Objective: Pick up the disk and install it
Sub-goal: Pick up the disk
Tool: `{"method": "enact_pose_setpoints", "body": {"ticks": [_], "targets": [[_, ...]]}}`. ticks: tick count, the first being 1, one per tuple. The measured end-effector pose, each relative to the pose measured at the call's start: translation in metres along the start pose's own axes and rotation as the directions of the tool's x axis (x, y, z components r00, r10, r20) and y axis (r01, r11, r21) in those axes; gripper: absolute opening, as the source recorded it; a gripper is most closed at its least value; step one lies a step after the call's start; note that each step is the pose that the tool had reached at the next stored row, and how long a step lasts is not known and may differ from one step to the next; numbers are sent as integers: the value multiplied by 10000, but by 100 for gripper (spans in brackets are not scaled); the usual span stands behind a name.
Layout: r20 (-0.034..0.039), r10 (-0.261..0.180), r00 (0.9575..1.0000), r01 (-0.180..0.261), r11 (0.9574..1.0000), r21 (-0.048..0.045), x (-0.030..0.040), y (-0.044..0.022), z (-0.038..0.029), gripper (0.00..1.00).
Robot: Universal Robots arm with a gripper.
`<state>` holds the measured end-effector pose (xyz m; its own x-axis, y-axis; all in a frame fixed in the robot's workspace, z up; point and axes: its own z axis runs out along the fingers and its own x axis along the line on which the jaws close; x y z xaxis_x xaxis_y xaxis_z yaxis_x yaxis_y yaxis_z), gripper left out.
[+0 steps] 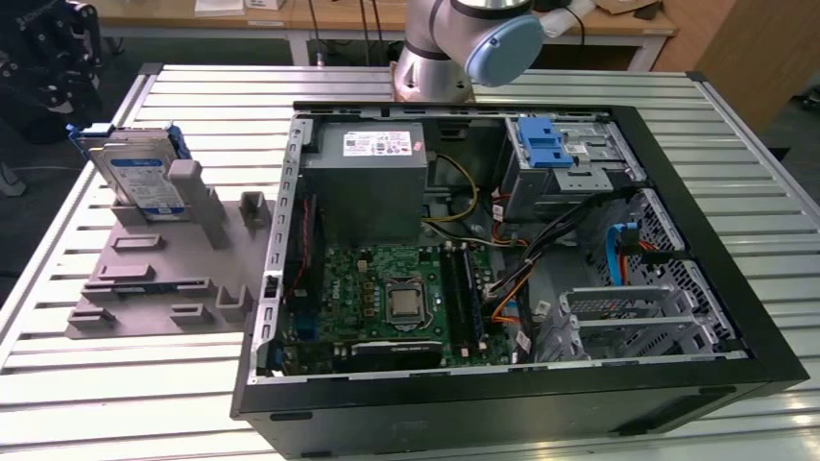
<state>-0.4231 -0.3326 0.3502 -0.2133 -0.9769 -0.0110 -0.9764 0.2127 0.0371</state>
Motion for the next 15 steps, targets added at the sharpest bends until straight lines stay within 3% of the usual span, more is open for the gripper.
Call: {"method": "enact_pose_setpoints", "body": {"ticks": [2, 4, 5, 9, 15], "targets": [[-6, -121, 9999, 121, 9999, -3, 1, 0, 1, 41], [-17, -444, 9990, 444, 9990, -5, 1, -1, 9, 41], [-24, -639, 9980, 639, 9980, -8, 1, 0, 15, 47], [-48, -1306, 9914, 1306, 9914, -10, 2, -2, 50, 47], [-35, -1393, 9902, 1394, 9901, 189, -50, 41, 103, 47]]}}
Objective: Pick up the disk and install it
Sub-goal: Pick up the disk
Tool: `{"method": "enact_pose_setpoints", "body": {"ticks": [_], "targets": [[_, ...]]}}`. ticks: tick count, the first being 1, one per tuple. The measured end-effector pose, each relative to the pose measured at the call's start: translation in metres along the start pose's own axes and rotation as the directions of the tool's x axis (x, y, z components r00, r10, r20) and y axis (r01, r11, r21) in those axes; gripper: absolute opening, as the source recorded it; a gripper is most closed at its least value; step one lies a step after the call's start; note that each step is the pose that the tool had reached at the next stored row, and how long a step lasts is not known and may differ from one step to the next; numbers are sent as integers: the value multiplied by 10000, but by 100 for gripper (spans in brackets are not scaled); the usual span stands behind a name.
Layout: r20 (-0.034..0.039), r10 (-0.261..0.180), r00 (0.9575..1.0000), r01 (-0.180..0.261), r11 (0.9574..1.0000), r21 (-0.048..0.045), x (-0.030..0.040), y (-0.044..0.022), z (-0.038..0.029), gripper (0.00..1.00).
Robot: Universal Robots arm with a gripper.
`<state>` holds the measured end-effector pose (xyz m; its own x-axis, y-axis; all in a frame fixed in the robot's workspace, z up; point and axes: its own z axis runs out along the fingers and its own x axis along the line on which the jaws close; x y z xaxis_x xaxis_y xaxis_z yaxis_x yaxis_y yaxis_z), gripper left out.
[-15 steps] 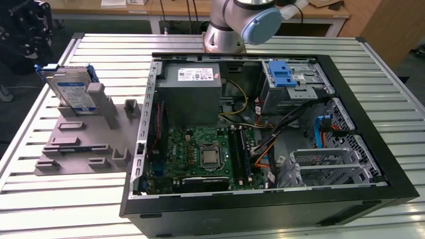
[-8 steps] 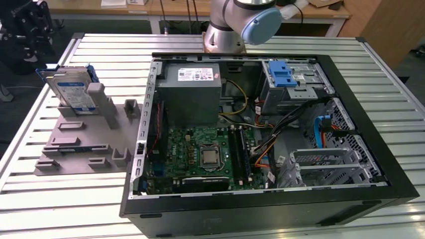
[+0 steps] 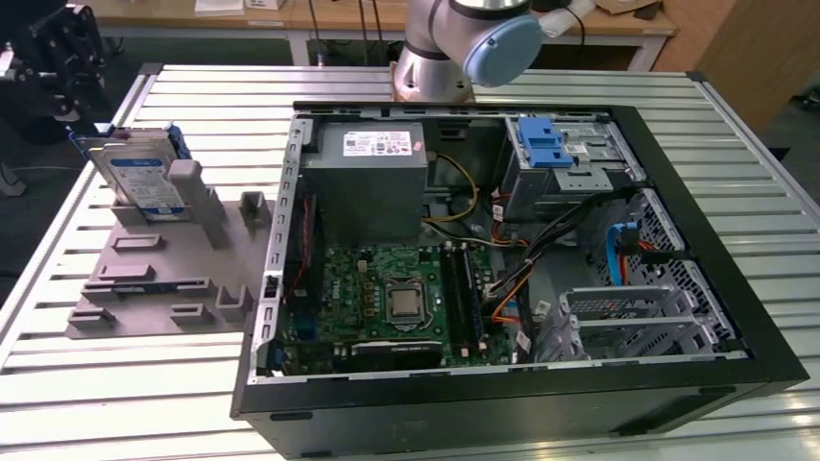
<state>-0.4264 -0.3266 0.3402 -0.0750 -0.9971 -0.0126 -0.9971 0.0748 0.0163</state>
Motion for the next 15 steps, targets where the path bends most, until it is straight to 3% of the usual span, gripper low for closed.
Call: {"method": "enact_pose_setpoints", "body": {"ticks": [3, 6, 15], "targets": [[3, -1, 10000, 1, 10000, 50, -14, 25, 21, 47], [8, -1, 10000, 1, 9999, 101, -9, 103, 50, 47], [-11, -127, 9999, 128, 9999, 117, -12, 105, 132, 47]]}}
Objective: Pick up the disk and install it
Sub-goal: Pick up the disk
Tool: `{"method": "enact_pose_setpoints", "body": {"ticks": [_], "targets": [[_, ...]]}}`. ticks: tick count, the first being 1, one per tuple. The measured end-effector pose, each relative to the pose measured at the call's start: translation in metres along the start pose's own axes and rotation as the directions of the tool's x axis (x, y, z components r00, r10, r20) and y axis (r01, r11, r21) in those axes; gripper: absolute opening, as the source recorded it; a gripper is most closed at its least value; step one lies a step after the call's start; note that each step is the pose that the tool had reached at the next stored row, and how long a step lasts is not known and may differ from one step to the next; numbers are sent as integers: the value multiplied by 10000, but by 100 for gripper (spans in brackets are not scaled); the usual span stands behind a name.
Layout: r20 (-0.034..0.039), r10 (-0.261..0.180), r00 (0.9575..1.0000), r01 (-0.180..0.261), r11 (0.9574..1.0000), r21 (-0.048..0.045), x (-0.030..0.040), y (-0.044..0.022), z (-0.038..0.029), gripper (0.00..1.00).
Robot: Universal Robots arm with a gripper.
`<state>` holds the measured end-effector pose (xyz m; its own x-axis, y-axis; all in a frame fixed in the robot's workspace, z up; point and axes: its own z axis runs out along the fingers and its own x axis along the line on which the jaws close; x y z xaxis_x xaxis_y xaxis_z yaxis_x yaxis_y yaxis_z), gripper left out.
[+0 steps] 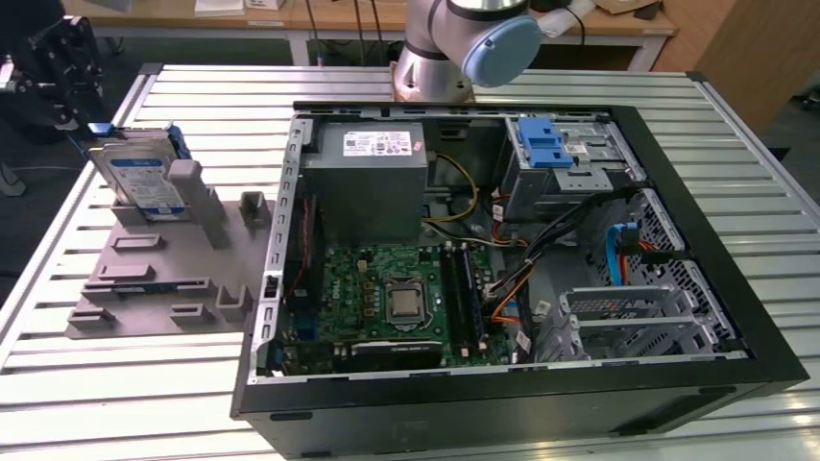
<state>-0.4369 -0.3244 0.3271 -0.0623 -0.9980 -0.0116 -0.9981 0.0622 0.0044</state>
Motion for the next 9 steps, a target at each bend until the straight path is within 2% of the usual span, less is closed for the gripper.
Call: {"method": "enact_pose_setpoints", "body": {"ticks": [4, 9], "targets": [[-27, -187, 9998, 187, 9998, 7, 0, 0, 32, 47], [-52, -200, 9998, 200, 9998, 17, 2, 1, 69, 47]]}}
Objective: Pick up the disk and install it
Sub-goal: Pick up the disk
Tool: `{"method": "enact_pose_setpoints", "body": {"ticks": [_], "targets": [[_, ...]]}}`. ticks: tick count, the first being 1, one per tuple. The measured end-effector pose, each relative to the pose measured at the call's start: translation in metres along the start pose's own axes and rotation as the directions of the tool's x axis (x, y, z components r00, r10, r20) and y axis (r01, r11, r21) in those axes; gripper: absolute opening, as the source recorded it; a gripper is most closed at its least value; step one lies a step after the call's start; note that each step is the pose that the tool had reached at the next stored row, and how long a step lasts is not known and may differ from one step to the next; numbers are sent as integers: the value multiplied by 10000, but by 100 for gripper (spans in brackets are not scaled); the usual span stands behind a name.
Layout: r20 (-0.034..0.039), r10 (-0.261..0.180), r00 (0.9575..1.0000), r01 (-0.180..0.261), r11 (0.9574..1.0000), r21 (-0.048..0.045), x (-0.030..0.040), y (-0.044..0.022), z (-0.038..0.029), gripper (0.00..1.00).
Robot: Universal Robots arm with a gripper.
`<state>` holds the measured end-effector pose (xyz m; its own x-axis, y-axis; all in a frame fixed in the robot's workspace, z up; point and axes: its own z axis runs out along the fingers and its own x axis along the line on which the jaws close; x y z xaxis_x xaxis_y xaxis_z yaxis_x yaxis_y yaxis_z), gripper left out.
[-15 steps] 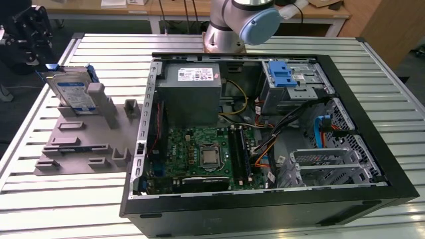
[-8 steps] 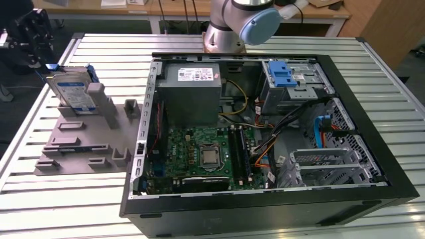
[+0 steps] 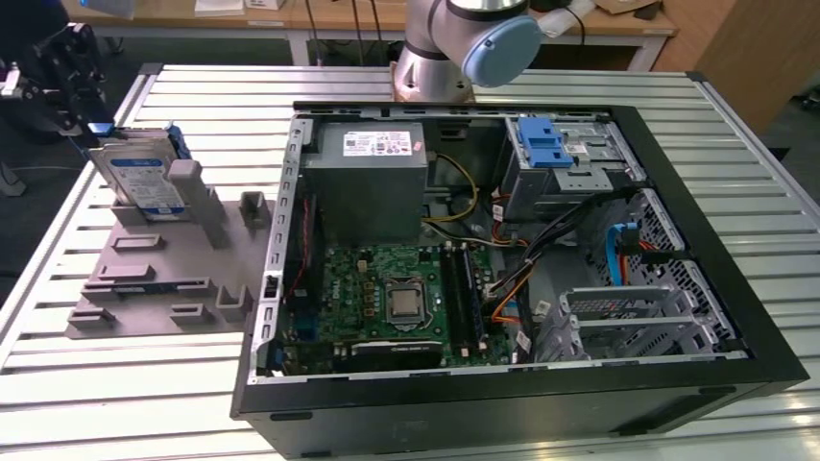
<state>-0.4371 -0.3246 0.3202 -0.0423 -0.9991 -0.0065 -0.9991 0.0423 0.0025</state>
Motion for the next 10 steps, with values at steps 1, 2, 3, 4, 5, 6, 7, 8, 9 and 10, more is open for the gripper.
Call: {"method": "enact_pose_setpoints", "body": {"ticks": [1, 2, 3, 4, 5, 6, 7, 8, 9, 10], "targets": [[-4, -1, 10000, 1, 10000, 0, 0, 0, 10, 47], [-5, -1, 10000, 1, 10000, 0, 0, 0, 25, 47], [-6, -1, 10000, 1, 10000, 0, 0, 0, 41, 47], [-5, -1, 10000, 1, 10000, 1, 0, 0, 57, 47], [-5, 0, 10000, 0, 10000, 1, 0, 0, 71, 47], [-5, 0, 10000, 0, 10000, 1, -1, 0, 83, 47], [-5, 0, 10000, 0, 10000, 1, -1, 0, 92, 47], [-5, 0, 10000, 0, 10000, 0, -1, 0, 100, 47], [-5, 0, 10000, 0, 10000, 1, -1, 0, 111, 47], [-5, -1, 10000, 1, 10000, 1, -1, 0, 121, 47]]}}
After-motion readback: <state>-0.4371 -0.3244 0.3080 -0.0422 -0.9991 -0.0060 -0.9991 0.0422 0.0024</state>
